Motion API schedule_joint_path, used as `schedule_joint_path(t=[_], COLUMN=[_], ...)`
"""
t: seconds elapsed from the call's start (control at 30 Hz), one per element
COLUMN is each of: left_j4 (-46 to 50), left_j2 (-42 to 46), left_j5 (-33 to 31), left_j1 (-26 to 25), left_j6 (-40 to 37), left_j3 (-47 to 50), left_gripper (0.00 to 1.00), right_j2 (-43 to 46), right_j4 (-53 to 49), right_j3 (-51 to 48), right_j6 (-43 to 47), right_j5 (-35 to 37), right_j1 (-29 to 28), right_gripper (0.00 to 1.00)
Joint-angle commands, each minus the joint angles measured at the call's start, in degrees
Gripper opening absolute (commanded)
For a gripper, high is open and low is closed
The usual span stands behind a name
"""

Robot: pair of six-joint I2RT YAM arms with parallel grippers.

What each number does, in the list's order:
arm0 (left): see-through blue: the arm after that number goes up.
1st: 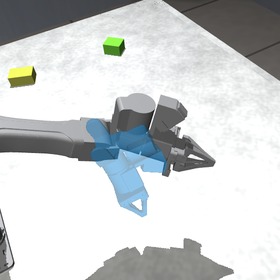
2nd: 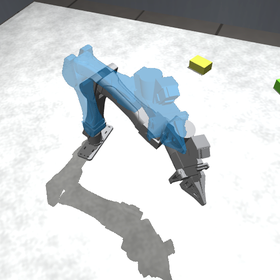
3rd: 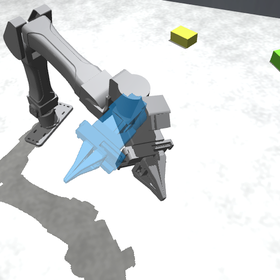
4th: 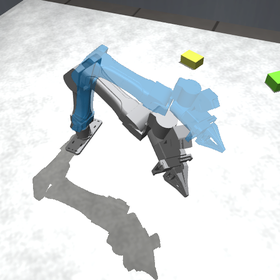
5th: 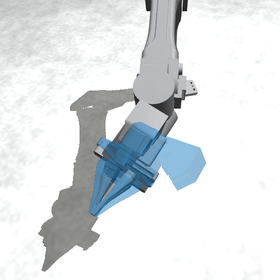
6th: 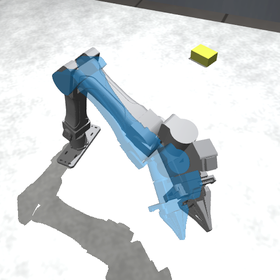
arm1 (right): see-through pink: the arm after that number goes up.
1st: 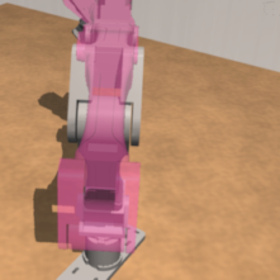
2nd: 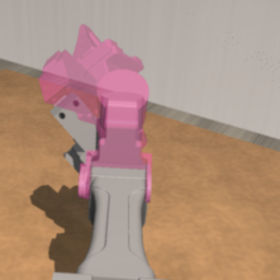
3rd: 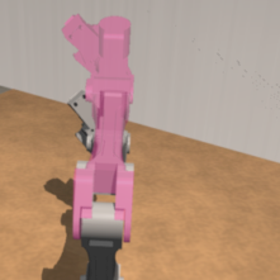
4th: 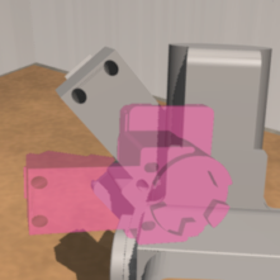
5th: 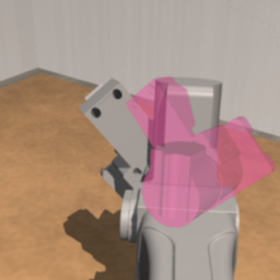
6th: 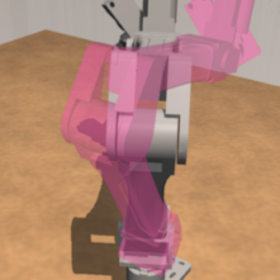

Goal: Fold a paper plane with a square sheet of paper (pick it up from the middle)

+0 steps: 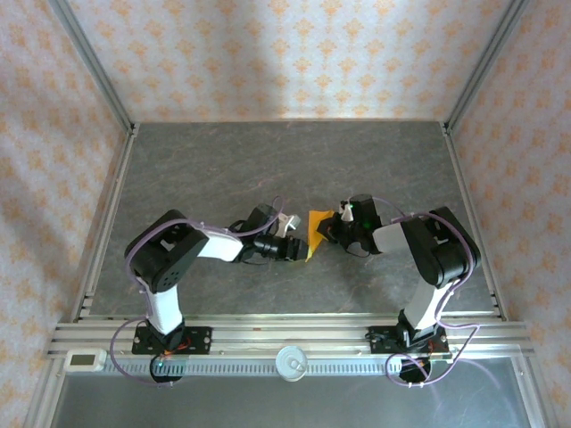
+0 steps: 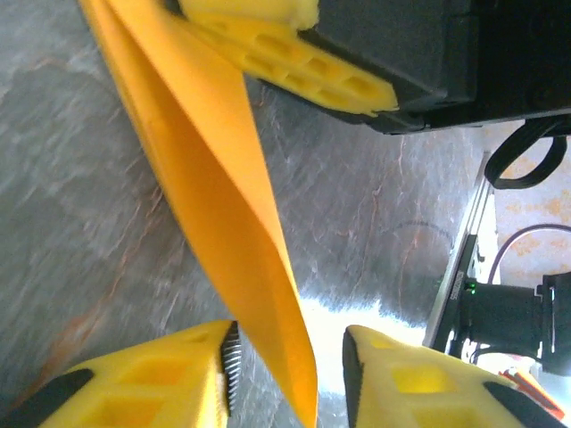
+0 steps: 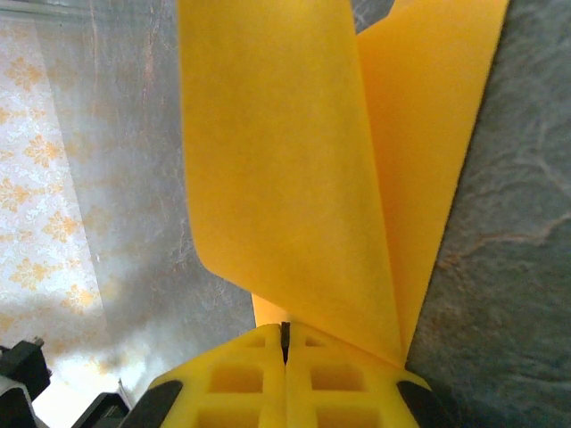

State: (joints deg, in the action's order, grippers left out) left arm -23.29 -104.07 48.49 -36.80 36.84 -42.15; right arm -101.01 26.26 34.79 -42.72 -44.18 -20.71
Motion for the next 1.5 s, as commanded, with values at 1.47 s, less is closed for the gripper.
schedule_joint_path(t=[1.47], left_j4=[15.6], left_j2=[-9.4], left_j5=[-1.7], left_j1=[-2.9], left_j6=[-4.6], left_j3=[-15.6], left_gripper=[0.04], right_j2=[-4.0], right_j4=[-9.8], right_j3=[-0.6], right_j6=[2.9], right_j5=[12.0], right_j1=[-1.2], right_gripper=[0.00])
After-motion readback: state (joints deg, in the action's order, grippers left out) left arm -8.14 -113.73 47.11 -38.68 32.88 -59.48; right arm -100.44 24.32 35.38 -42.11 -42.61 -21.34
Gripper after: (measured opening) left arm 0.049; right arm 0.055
